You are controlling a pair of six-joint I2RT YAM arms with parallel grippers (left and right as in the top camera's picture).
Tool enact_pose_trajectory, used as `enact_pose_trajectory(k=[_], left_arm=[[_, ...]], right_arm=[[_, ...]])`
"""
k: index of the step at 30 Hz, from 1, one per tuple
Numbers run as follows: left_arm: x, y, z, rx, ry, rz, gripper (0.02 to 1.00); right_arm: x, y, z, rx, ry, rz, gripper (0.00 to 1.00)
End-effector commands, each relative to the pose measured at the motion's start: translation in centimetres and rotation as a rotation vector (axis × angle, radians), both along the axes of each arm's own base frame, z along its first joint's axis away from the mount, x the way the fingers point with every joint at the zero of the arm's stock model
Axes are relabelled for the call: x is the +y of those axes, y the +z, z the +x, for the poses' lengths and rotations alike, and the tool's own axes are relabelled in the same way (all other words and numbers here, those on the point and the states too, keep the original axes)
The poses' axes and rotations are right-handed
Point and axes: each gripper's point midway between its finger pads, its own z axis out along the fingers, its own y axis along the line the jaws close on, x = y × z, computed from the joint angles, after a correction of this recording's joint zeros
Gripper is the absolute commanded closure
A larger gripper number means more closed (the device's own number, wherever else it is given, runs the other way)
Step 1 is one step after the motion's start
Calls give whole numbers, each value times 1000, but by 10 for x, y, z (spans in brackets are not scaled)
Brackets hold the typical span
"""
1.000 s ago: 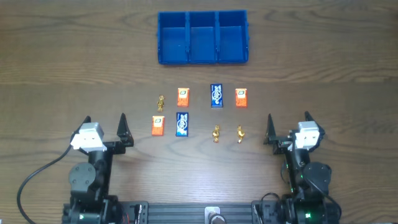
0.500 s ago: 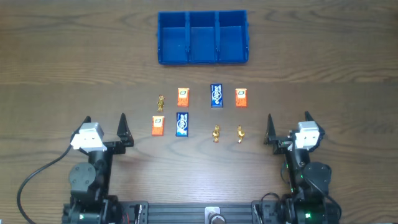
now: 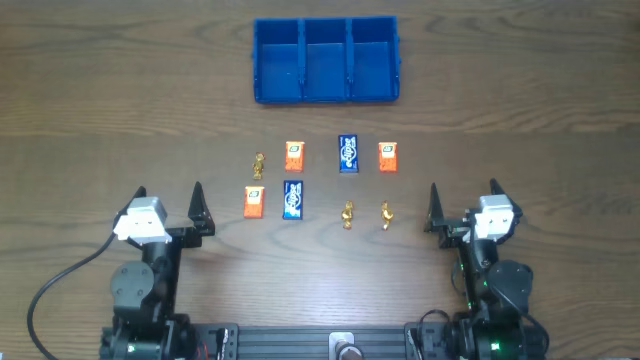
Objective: Sort Candies Into Trays
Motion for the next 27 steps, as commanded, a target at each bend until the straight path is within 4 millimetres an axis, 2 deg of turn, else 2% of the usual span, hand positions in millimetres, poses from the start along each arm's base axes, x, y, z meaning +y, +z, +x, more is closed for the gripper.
enact_pose_trajectory(k=[1,8,11,13,16,18,20,21,23,27], left_arm=[[3,-18,-1,51,16,20,20],[5,-18,-1,49,26,22,20],[-3,-18,-1,51,-11,-23,20],[-9,-1,-4,38,-36,-68,18],[-24,41,-13,96,-120,-75,18],[-31,72,-16,194,-161,-78,18],[-43,94,-13,350,-217,-90,18],[-48,95,-10,438,-233,-91,18],[-54,85,0,593,-234,-67,18],[-75,34,24,843,-216,-19,18]], right_arm=[[1,-2,0,-3,7,-15,3],[1,-2,0,-2,7,-15,3],[1,-2,0,-2,7,-15,3],[1,-2,0,-3,7,-15,3],[1,-2,0,-3,7,-15,3],[1,-2,0,-2,7,-15,3],[1,-2,0,-2,7,-15,3],[1,-2,0,-3,7,-15,3],[1,-2,0,-3,7,-15,3],[1,-2,0,-3,7,-15,3]])
